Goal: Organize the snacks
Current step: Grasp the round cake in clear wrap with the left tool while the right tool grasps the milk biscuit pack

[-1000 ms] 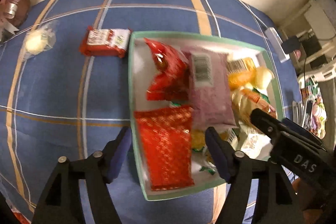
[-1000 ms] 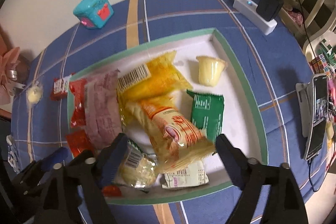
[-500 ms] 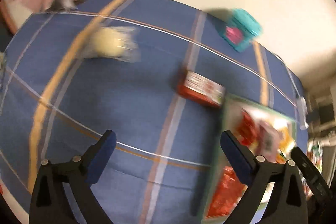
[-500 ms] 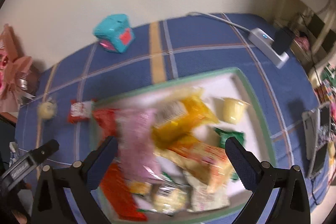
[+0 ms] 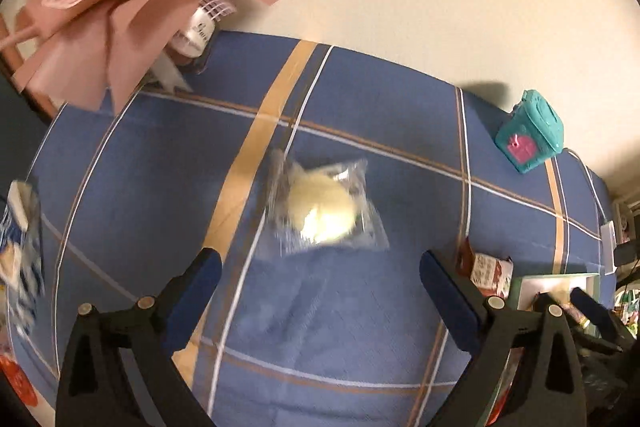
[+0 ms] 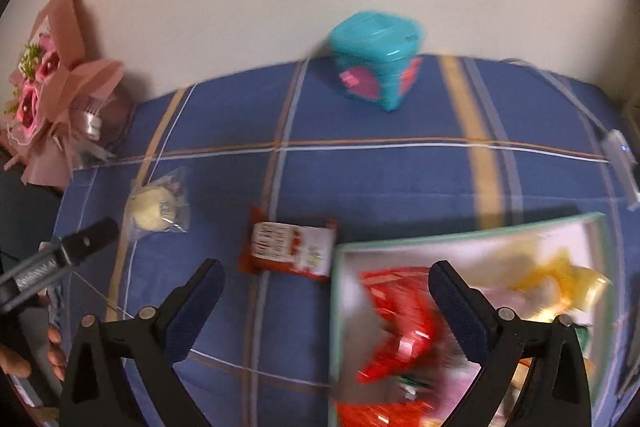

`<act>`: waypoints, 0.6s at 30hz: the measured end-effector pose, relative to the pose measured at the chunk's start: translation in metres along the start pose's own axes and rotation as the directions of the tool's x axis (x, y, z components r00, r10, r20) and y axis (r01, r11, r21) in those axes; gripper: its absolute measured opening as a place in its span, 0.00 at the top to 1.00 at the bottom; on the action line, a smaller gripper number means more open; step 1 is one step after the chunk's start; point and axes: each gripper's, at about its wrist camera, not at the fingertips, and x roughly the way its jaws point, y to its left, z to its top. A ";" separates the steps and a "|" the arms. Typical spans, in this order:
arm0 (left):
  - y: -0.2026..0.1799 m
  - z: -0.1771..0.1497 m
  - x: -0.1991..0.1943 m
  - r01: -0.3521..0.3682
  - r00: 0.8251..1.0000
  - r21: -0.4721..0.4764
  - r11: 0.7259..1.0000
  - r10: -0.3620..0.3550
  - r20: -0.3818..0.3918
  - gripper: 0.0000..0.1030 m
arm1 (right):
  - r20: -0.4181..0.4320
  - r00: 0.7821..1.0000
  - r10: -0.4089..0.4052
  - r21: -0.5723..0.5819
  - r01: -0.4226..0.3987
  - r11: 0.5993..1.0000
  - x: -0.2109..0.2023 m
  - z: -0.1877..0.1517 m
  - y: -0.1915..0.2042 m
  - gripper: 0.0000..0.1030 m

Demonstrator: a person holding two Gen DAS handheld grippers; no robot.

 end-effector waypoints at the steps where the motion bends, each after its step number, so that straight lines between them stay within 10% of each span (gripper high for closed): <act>1: 0.001 0.005 0.005 0.002 1.000 0.009 1.000 -0.002 -0.006 0.04 | -0.018 1.000 0.000 -0.003 0.000 1.000 0.007 0.003 0.005 0.00; 18: 0.000 0.034 0.082 0.010 0.993 0.031 0.999 -0.007 -0.119 0.04 | -0.201 0.974 -0.105 -0.088 0.089 0.992 0.080 0.028 0.028 0.14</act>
